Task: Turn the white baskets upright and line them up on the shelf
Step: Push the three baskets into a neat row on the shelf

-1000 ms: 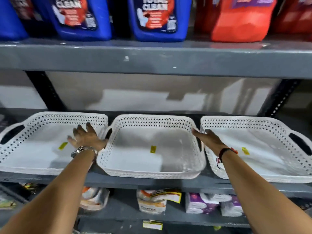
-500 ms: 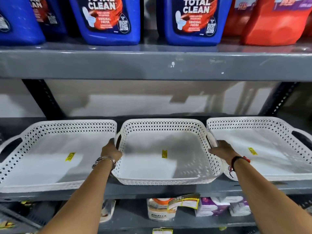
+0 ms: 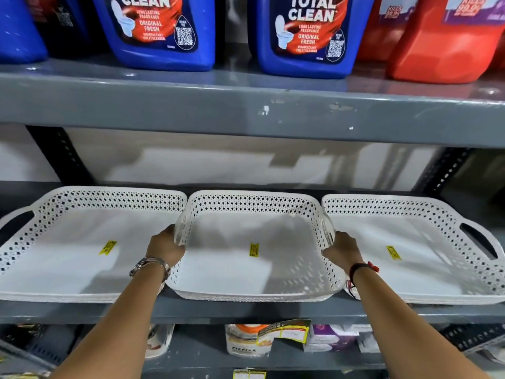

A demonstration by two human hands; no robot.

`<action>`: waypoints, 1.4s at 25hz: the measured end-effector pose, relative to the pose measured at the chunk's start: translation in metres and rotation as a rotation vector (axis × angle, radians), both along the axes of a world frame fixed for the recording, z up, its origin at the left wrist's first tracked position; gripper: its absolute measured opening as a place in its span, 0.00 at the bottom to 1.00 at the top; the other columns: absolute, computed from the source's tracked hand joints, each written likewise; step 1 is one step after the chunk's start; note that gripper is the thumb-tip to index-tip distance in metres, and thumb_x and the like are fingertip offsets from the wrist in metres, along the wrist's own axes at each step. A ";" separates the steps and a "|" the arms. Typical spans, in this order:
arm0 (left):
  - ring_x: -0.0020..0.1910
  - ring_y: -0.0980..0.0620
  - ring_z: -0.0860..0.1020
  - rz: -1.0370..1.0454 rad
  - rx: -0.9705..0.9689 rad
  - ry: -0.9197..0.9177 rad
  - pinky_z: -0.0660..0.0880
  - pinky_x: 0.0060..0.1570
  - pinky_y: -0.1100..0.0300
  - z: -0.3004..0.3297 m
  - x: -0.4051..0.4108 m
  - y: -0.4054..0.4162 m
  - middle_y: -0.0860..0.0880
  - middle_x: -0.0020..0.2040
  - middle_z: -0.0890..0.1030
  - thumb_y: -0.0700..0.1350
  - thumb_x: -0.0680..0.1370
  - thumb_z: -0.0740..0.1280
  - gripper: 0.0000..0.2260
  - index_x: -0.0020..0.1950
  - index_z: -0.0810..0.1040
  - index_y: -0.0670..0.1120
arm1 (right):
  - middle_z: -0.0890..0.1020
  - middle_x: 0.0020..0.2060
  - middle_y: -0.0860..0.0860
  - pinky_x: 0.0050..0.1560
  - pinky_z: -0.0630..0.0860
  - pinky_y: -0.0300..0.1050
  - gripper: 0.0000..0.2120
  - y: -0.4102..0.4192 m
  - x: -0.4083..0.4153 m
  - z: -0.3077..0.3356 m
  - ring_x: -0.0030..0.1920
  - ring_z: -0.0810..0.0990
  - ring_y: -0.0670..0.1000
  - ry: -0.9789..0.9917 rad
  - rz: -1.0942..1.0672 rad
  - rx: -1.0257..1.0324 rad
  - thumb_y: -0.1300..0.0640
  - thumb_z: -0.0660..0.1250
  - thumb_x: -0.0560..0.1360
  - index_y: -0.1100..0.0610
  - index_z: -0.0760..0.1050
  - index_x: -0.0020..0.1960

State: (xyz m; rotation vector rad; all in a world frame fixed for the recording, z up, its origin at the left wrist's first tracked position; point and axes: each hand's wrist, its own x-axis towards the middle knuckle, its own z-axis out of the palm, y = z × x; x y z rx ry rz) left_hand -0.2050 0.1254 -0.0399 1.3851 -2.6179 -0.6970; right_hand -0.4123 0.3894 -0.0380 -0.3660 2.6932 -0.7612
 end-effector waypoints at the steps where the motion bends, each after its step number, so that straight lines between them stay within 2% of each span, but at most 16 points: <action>1: 0.61 0.39 0.77 0.007 0.012 -0.029 0.73 0.58 0.55 0.000 -0.001 -0.002 0.38 0.62 0.79 0.40 0.74 0.66 0.19 0.64 0.73 0.37 | 0.76 0.41 0.59 0.42 0.70 0.44 0.07 0.000 -0.002 -0.003 0.49 0.77 0.60 -0.008 -0.016 -0.012 0.69 0.64 0.69 0.66 0.73 0.47; 2: 0.60 0.39 0.77 0.014 0.029 -0.058 0.74 0.56 0.56 0.000 -0.003 -0.004 0.38 0.60 0.80 0.40 0.74 0.66 0.17 0.62 0.74 0.37 | 0.75 0.37 0.57 0.41 0.70 0.44 0.03 -0.001 -0.003 -0.003 0.46 0.76 0.60 0.000 -0.035 -0.025 0.70 0.63 0.69 0.64 0.70 0.40; 3: 0.59 0.39 0.78 0.023 0.051 -0.077 0.74 0.55 0.56 0.000 -0.005 -0.005 0.38 0.59 0.80 0.39 0.74 0.66 0.15 0.60 0.75 0.36 | 0.73 0.33 0.55 0.40 0.70 0.45 0.09 -0.003 -0.007 -0.005 0.44 0.74 0.59 -0.009 -0.059 -0.043 0.71 0.62 0.68 0.61 0.66 0.34; 5: 0.57 0.38 0.78 0.035 0.080 -0.086 0.75 0.52 0.56 0.002 -0.012 -0.011 0.37 0.57 0.81 0.37 0.73 0.64 0.14 0.58 0.76 0.34 | 0.69 0.29 0.52 0.40 0.70 0.45 0.16 -0.009 -0.012 -0.005 0.42 0.73 0.58 -0.021 -0.076 -0.050 0.71 0.63 0.68 0.57 0.61 0.30; 7: 0.58 0.39 0.78 0.027 0.082 -0.092 0.75 0.52 0.56 0.003 -0.022 -0.017 0.37 0.57 0.80 0.36 0.74 0.63 0.14 0.58 0.75 0.34 | 0.72 0.32 0.55 0.40 0.69 0.45 0.08 -0.016 -0.020 -0.005 0.44 0.74 0.59 -0.005 -0.081 -0.052 0.70 0.63 0.69 0.63 0.67 0.33; 8: 0.59 0.39 0.77 0.021 0.075 -0.091 0.75 0.53 0.55 0.004 -0.028 -0.022 0.37 0.58 0.80 0.35 0.74 0.62 0.14 0.58 0.75 0.34 | 0.75 0.37 0.58 0.41 0.69 0.46 0.01 -0.020 -0.023 -0.003 0.46 0.76 0.61 0.017 -0.080 -0.060 0.70 0.63 0.69 0.66 0.71 0.40; 10: 0.60 0.38 0.76 0.019 0.062 -0.071 0.74 0.57 0.53 0.003 -0.040 -0.029 0.36 0.59 0.79 0.35 0.74 0.62 0.14 0.59 0.74 0.33 | 0.77 0.46 0.63 0.43 0.68 0.45 0.13 -0.029 -0.036 -0.005 0.54 0.77 0.64 0.015 -0.090 -0.047 0.69 0.63 0.70 0.71 0.72 0.54; 11: 0.61 0.38 0.75 0.022 0.062 -0.054 0.74 0.57 0.52 0.002 -0.045 -0.032 0.36 0.59 0.79 0.35 0.74 0.62 0.14 0.59 0.74 0.32 | 0.77 0.48 0.65 0.43 0.68 0.45 0.16 -0.032 -0.042 -0.008 0.55 0.77 0.64 0.009 -0.087 -0.050 0.69 0.63 0.70 0.72 0.72 0.56; 14: 0.61 0.37 0.75 0.033 0.067 -0.025 0.74 0.57 0.50 0.000 -0.058 -0.039 0.34 0.59 0.78 0.34 0.73 0.62 0.15 0.59 0.74 0.31 | 0.78 0.51 0.66 0.44 0.69 0.46 0.17 -0.041 -0.056 -0.011 0.56 0.77 0.65 0.020 -0.093 -0.043 0.68 0.63 0.69 0.71 0.72 0.57; 20: 0.63 0.36 0.73 0.024 0.080 -0.070 0.73 0.60 0.50 0.002 -0.056 -0.035 0.34 0.63 0.76 0.34 0.74 0.61 0.17 0.63 0.71 0.31 | 0.76 0.49 0.65 0.45 0.68 0.45 0.16 -0.039 -0.049 -0.007 0.57 0.76 0.65 0.003 -0.101 -0.038 0.68 0.61 0.71 0.71 0.72 0.58; 25: 0.63 0.38 0.75 0.042 0.101 -0.102 0.75 0.58 0.52 0.003 -0.035 -0.018 0.35 0.61 0.77 0.31 0.73 0.62 0.17 0.62 0.72 0.32 | 0.77 0.57 0.67 0.48 0.70 0.48 0.16 -0.021 -0.023 -0.002 0.59 0.75 0.64 0.018 -0.100 -0.022 0.68 0.62 0.72 0.71 0.71 0.58; 31: 0.62 0.37 0.75 0.056 0.084 -0.053 0.74 0.58 0.52 -0.002 -0.006 0.003 0.35 0.61 0.77 0.34 0.74 0.63 0.15 0.61 0.73 0.32 | 0.76 0.59 0.68 0.53 0.73 0.50 0.18 -0.003 0.002 -0.001 0.61 0.74 0.64 0.020 -0.076 0.009 0.68 0.62 0.73 0.72 0.69 0.61; 35: 0.61 0.37 0.76 0.055 0.084 -0.032 0.75 0.57 0.52 -0.002 0.007 0.011 0.35 0.61 0.78 0.34 0.74 0.62 0.16 0.61 0.73 0.32 | 0.75 0.59 0.66 0.49 0.71 0.48 0.18 0.005 0.012 0.000 0.59 0.75 0.64 -0.008 -0.068 0.004 0.68 0.61 0.73 0.70 0.69 0.62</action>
